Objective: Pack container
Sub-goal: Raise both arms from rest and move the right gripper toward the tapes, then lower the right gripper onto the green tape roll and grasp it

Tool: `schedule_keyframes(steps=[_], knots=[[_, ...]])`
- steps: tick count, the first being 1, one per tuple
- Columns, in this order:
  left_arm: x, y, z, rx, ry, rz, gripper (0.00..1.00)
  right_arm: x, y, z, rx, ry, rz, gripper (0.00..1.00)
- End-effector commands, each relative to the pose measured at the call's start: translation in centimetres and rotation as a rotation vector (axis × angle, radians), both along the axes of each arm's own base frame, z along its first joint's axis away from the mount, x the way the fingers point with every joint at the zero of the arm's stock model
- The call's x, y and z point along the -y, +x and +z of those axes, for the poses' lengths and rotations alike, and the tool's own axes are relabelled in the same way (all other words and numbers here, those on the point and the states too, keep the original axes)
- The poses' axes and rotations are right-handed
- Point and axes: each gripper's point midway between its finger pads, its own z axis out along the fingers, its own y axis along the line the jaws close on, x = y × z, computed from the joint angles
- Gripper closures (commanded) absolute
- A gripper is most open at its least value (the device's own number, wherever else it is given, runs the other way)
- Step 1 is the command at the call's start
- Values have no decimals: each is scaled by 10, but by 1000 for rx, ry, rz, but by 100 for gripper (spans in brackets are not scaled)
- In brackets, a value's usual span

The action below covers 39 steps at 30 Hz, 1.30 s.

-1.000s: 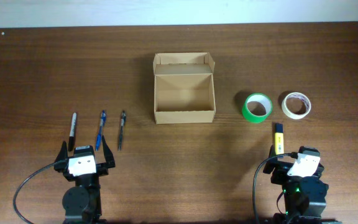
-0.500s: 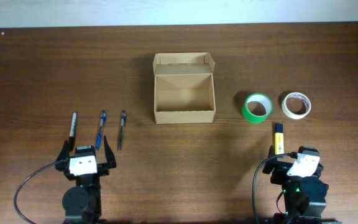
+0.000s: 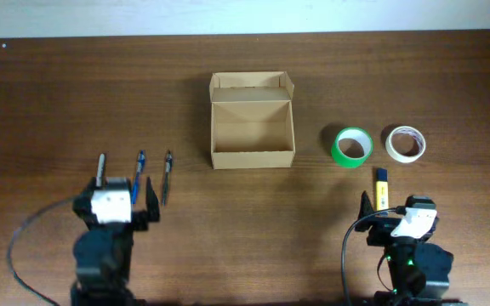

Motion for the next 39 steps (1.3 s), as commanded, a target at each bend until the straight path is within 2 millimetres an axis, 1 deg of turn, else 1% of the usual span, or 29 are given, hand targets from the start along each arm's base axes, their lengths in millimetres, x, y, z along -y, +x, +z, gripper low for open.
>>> schedule_keyframes(steps=[1, 3, 5, 7, 10, 12, 14, 17, 19, 21, 22, 23, 24, 27, 29, 30, 33, 37, 39], knots=[[-16, 27, 36, -38, 52, 59, 1, -2, 0, 47, 116, 22, 9, 1], [-26, 51, 46, -96, 44, 78, 1, -3, -1, 70, 130, 22, 12, 1], [-31, 80, 51, -154, 9, 41, 1, -3, 2, 84, 87, 25, 15, 1], [-34, 105, 51, -210, -35, -5, 1, -2, 8, 95, 15, 17, 15, 1], [-44, 140, 47, -289, -88, -36, 1, 1, 30, 124, -108, -7, 26, 1], [-50, 156, 43, -320, -102, -36, 1, 2, 45, 142, -181, 0, 28, 1], [-55, 169, 39, -343, -109, -31, 1, 2, 63, 160, -272, 17, 41, 1], [-58, 180, 29, -359, -109, -26, 1, 2, 86, 178, -397, 41, 57, 1], [-60, 183, 23, -368, -113, -24, 1, 4, 98, 178, -494, 53, 55, 1], [-61, 184, 18, -377, -116, -22, 1, 4, 113, 175, -535, 62, 61, 1], [-62, 184, 17, -380, -117, -20, 1, 3, 120, 172, -555, 72, 73, 2], [-62, 184, 16, -382, -117, -20, 1, 3, 129, 166, -583, 86, 73, 15], [-62, 184, 16, -385, -118, -21, 1, 4, 135, 157, -616, 111, 59, 17], [-62, 184, 15, -387, -118, -21, 1, 9, 150, 114, -750, 201, -5, 17], [-62, 184, 15, -387, -118, -20, 1, 9, 156, 80, -861, 268, -54, 17], [-62, 184, 15, -387, -118, -21, 1, 10, 158, 67, -900, 285, -69, 17], [-62, 184, 15, -387, -118, -21, 1, 10, 165, 20, -1033, 341, -117, 17], [-62, 184, 15, -387, -118, -21, 1, 8, 170, -22, -1145, 368, -128, 18], [-62, 184, 15, -387, -118, -21, 1, 8, 170, -35, -1177, 368, -132, 19]])
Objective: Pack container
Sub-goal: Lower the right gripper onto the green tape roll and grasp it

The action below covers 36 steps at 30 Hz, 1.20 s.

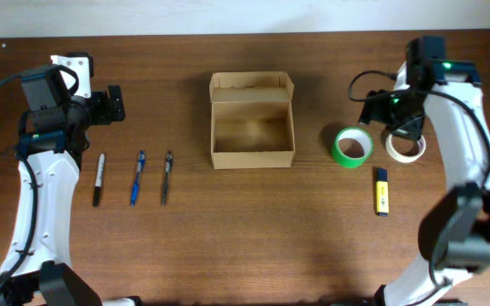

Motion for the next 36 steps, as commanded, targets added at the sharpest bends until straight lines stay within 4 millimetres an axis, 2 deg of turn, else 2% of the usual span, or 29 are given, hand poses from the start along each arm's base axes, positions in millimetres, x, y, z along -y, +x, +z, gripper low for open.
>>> schedule_keyframes(steps=[1, 8, 19, 22, 30, 32, 33, 34, 35, 36], knots=[[-1, 4, 6, 16, 6, -16, 1, 3, 2, -9, -27, 15, -40, 19], [-1, 4, 6, 16, 6, -16, 1, 14, 3, -47, -113, -41, -46, 20], [-1, 4, 6, 16, 6, -16, 1, 22, -12, -80, -216, -91, -33, 25], [-1, 4, 6, 16, 6, -16, 1, 22, -16, -88, -230, -91, -1, 32], [-1, 4, 6, 16, 6, -16, 1, 21, -27, -112, -255, -91, 12, 39], [-1, 4, 6, 16, 6, -16, 1, 21, -28, -114, -256, -91, 12, 48], [-1, 4, 6, 16, 6, -16, 1, 20, -28, -115, -253, -88, 13, 58], [-1, 4, 6, 16, 6, -16, 1, 20, -27, -115, -250, -87, 11, 75], [-1, 4, 6, 16, 6, -16, 1, 20, -26, -115, -247, -84, 10, 89], [-1, 4, 6, 16, 6, -16, 1, 19, -26, -115, -246, -78, 9, 96]])
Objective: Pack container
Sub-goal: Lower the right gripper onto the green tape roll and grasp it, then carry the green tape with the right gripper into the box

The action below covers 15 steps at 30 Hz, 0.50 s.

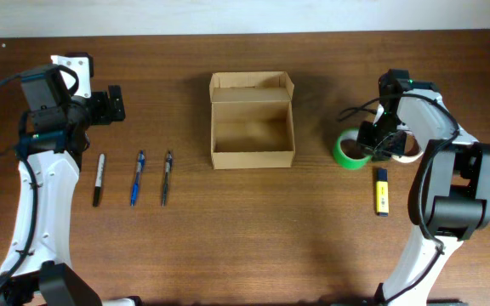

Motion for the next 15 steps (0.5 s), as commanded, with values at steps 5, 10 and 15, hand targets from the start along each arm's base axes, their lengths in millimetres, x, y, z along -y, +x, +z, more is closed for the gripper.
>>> schedule_keyframes(steps=[5, 10, 15], knots=[[-1, 4, 6, 16, 6, -16, 1, -4, 1, 3, 4, 44, -19, 96], [-1, 4, 6, 16, 6, -16, 1, -18, 23, 66, 131, 95, -1, 96], [-1, 4, 6, 16, 6, -16, 1, -63, 40, 183, 370, 168, 172, 96]])
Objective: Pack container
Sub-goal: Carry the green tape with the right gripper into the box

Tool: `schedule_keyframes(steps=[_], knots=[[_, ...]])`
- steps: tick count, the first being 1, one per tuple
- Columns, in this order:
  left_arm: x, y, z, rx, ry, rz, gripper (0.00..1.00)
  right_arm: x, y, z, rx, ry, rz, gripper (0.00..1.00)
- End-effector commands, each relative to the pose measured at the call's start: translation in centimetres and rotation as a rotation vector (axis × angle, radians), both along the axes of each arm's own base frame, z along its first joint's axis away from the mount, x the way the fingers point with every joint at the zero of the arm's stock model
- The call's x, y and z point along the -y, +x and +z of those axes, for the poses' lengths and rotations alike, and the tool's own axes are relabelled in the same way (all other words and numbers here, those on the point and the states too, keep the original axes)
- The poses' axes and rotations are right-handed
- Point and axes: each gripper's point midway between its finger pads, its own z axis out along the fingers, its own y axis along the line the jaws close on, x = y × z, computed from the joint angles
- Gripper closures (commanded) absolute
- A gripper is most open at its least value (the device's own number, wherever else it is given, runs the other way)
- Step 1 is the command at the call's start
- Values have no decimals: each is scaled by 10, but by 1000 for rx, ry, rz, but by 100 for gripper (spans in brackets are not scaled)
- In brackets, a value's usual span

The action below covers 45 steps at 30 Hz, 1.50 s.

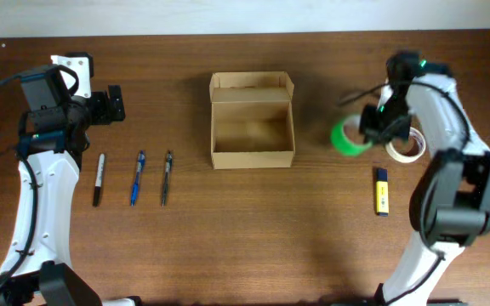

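An open cardboard box (252, 121) stands at the table's middle back. The green tape roll (343, 138) shows blurred and slightly raised to the right of the box, and my right gripper (371, 127) is shut on its right side. A white tape roll (408, 147) lies just right of that gripper, partly under the arm. Nearer the front lies a blue and yellow glue stick (382, 191). On the left lie a black marker (99, 178), a blue pen (136, 177) and a dark pen (167, 177). My left gripper (113, 104) hovers open behind the marker.
The box's rear flap (252, 82) stands up behind it. The right arm's cable (357, 95) loops between the box and the gripper. The wall edge runs along the far side of the table (245, 255).
The green tape roll has shifted a little up and to the left with my right gripper on it, off the spot where it lay. The left arm has not moved.
Both arms were folded at the front edge, with every item lying loose. Then both were raised, the left behind the pens, the right above the tape rolls. The right gripper then sat down at the green roll and now holds it slightly shifted towards the box.
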Motion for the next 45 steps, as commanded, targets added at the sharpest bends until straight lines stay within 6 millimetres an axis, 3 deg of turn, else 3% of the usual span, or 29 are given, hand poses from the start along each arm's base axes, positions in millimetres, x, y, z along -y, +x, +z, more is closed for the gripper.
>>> schedule_keyframes(steps=[1, 3, 6, 8, 10, 13, 16, 20, 26, 39, 45], knots=[[-2, 4, 6, 16, 6, -16, 1, -50, 20, 126, 341, 59, 178, 96], [-2, 4, 6, 16, 6, -16, 1, -83, 18, 168, 457, 51, 334, 96], [-2, 4, 6, 16, 6, -16, 1, -138, 7, 201, 574, 44, 578, 96], [-2, 4, 6, 16, 6, -16, 1, -173, -1, 205, 612, 18, 736, 96], [-2, 4, 6, 16, 6, -16, 1, -203, -7, 194, 608, -37, 890, 96], [-2, 4, 6, 16, 6, -16, 1, -225, -5, 170, 575, -136, 1047, 96], [-2, 4, 6, 16, 6, -16, 1, -236, 13, 141, 545, -223, 1101, 96], [-2, 4, 6, 16, 6, -16, 1, -255, 30, 101, 511, -177, 1144, 96], [-2, 4, 6, 16, 6, -16, 1, -262, 45, 54, 444, -171, 1151, 96], [-2, 4, 6, 16, 6, -16, 1, -272, 59, -5, 389, -154, 1160, 96], [-2, 4, 6, 16, 6, -16, 1, -276, 63, -18, 383, -152, 1155, 96]])
